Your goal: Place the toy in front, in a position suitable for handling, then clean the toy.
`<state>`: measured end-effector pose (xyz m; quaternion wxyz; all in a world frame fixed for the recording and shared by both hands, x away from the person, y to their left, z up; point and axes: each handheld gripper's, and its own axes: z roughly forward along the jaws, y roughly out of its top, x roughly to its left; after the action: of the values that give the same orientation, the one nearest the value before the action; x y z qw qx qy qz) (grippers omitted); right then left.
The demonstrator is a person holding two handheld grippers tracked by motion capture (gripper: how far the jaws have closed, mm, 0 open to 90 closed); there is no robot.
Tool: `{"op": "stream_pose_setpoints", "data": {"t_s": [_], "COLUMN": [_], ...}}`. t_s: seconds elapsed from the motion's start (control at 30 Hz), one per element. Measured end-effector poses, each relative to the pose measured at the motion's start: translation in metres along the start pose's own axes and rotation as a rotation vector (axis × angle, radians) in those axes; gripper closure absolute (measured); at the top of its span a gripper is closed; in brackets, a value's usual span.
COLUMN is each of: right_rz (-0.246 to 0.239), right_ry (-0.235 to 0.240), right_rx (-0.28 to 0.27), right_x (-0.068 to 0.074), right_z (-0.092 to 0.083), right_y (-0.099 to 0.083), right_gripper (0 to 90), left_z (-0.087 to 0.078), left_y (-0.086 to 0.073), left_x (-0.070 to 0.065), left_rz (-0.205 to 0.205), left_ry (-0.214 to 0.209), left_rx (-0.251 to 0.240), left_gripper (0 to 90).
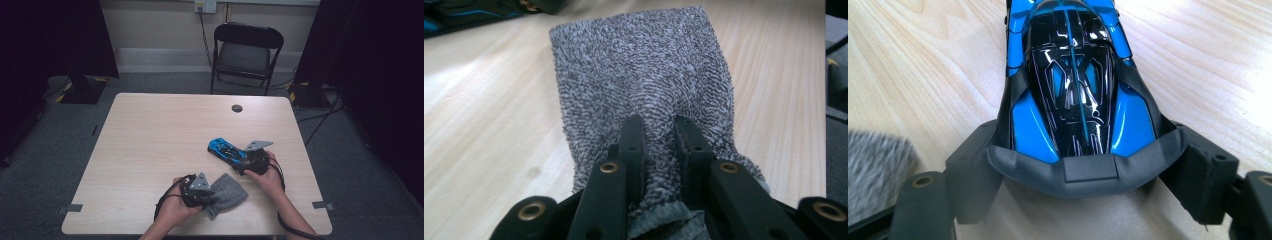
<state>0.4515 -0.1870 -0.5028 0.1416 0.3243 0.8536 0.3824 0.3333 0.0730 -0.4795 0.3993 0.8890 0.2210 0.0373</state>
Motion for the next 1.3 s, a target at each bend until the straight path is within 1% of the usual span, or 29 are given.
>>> {"op": "stream_pose_setpoints", "data": {"t_s": [0.07, 0.1, 0.2, 0.23, 0.27, 0.33, 0.37, 0.43, 0.47, 0.5, 0.53, 0.57, 0.73, 0.77, 0.8, 0.83, 0.87, 0.9, 0.97, 1.0, 1.03, 1.07, 1.1, 1.13, 1.17, 1.2, 1.23, 1.27, 1.3], "right_rz": [0.001, 0.001, 0.000, 0.000, 0.001, 0.000, 0.000, 0.000, 0.001, 0.001, 0.001, 0.001, 0.000, 0.000, 0.001, 0.001, 0.001, 0.001, 0.000, 0.001, 0.001, 0.001, 0.001, 0.000, 0.000, 0.001, 0.001, 0.001, 0.001], "right_ry": [0.000, 0.000, 0.000, 0.000, 0.000, 0.000, -0.001, -0.001, -0.001, -0.001, 0.000, 0.000, 0.000, 0.000, 0.000, 0.000, 0.000, 0.000, 0.000, 0.000, 0.000, 0.000, 0.000, 0.000, 0.000, 0.000, 0.000, 0.000, 0.000], "right_rx": [0.000, 0.000, 0.000, 0.000, 0.000, 0.000, 0.000, -0.001, 0.000, 0.000, 0.000, 0.000, 0.000, 0.000, 0.000, 0.000, 0.000, 0.000, 0.000, 0.000, 0.000, 0.000, 0.000, 0.000, 0.000, 0.000, 0.000, 0.000, 0.000], "right_x": [0.000, 0.000, 0.000, 0.000, 0.000, 0.000, 0.000, 0.000, 0.000, 0.000, 0.000, 0.000, 0.000, 0.000, 0.000, 0.000, 0.000, 0.000, 0.000, 0.000, 0.000, 0.000, 0.000, 0.000, 0.000, 0.000, 0.000, 0.000, 0.000], "right_z": [0.000, 0.000, 0.000, 0.000, 0.000, 0.000, 0.000, 0.000, 0.000, 0.000, 0.000, 0.000, 0.000, 0.000, 0.000, 0.000, 0.000, 0.000, 0.000, 0.000, 0.000, 0.000, 0.000, 0.000, 0.000, 0.000, 0.000, 0.000, 0.000], "right_y": [0.000, 0.000, 0.000, 0.000, 0.000, 0.000, 0.000, 0.000, 0.000, 0.000, 0.000, 0.000, 0.000, 0.000, 0.000, 0.000, 0.000, 0.000, 0.000, 0.000, 0.000, 0.000, 0.000, 0.000, 0.000, 0.000, 0.000, 0.000, 0.000], "right_gripper": [23.2, 23.2, 23.2, 23.2, 23.2, 23.2, 23.2, 23.2, 23.2, 23.2, 23.2, 23.2, 23.2, 23.2, 23.2, 23.2, 23.2, 23.2, 23.2, 23.2, 23.2, 23.2, 23.2, 23.2, 23.2, 23.2, 23.2, 23.2, 23.2], "left_z": [-0.002, -0.006, -0.018, -0.018, -0.024, -0.028, -0.030, -0.031, -0.033, -0.033, -0.033, -0.033, -0.033, -0.033, -0.031, -0.031, -0.027, -0.027, -0.017, -0.014, -0.014, -0.009, -0.004, 0.005, 0.005, 0.014, 0.014, 0.022, 0.022], "left_y": [0.001, 0.002, 0.006, 0.006, 0.009, 0.012, 0.014, 0.015, 0.019, 0.019, 0.022, 0.022, 0.033, 0.033, 0.037, 0.037, 0.043, 0.043, 0.050, 0.053, 0.053, 0.056, 0.059, 0.064, 0.064, 0.069, 0.069, 0.074, 0.074], "left_x": [0.001, 0.003, 0.011, 0.011, 0.016, 0.020, 0.023, 0.025, 0.031, 0.031, 0.037, 0.037, 0.053, 0.053, 0.059, 0.059, 0.064, 0.064, 0.069, 0.071, 0.071, 0.071, 0.072, 0.073, 0.073, 0.074, 0.074, 0.072, 0.072], "left_rz": [-0.004, -0.016, -0.038, -0.038, -0.050, -0.054, -0.058, -0.065, -0.076, -0.076, -0.092, -0.092, -0.109, -0.109, -0.119, -0.119, -0.111, -0.111, -0.123, -0.118, -0.118, -0.117, -0.113, -0.102, -0.102, -0.098, -0.098, -0.087, -0.087], "left_ry": [0.005, 0.008, 0.029, 0.029, 0.043, 0.061, 0.063, 0.069, 0.078, 0.078, 0.086, 0.086, 0.129, 0.129, 0.142, 0.142, 0.154, 0.154, 0.171, 0.177, 0.177, 0.173, 0.172, 0.178, 0.178, 0.174, 0.174, 0.167, 0.167], "left_rx": [-0.004, -0.005, -0.043, -0.043, -0.064, -0.083, -0.087, -0.097, -0.107, -0.107, -0.118, -0.118, -0.125, -0.125, -0.125, -0.125, -0.117, -0.117, -0.114, -0.110, -0.110, -0.102, -0.096, -0.074, -0.074, -0.065, -0.065, -0.061, -0.061], "left_gripper": [77.0, 77.1, 77.1, 77.1, 77.1, 77.1, 77.1, 77.1, 77.1, 77.1, 77.1, 77.1, 77.0, 77.0, 77.0, 77.0, 77.0, 77.0, 77.0, 76.9, 77.0, 77.0, 77.0, 77.0, 76.9, 76.9, 76.9, 76.9, 76.8]}}
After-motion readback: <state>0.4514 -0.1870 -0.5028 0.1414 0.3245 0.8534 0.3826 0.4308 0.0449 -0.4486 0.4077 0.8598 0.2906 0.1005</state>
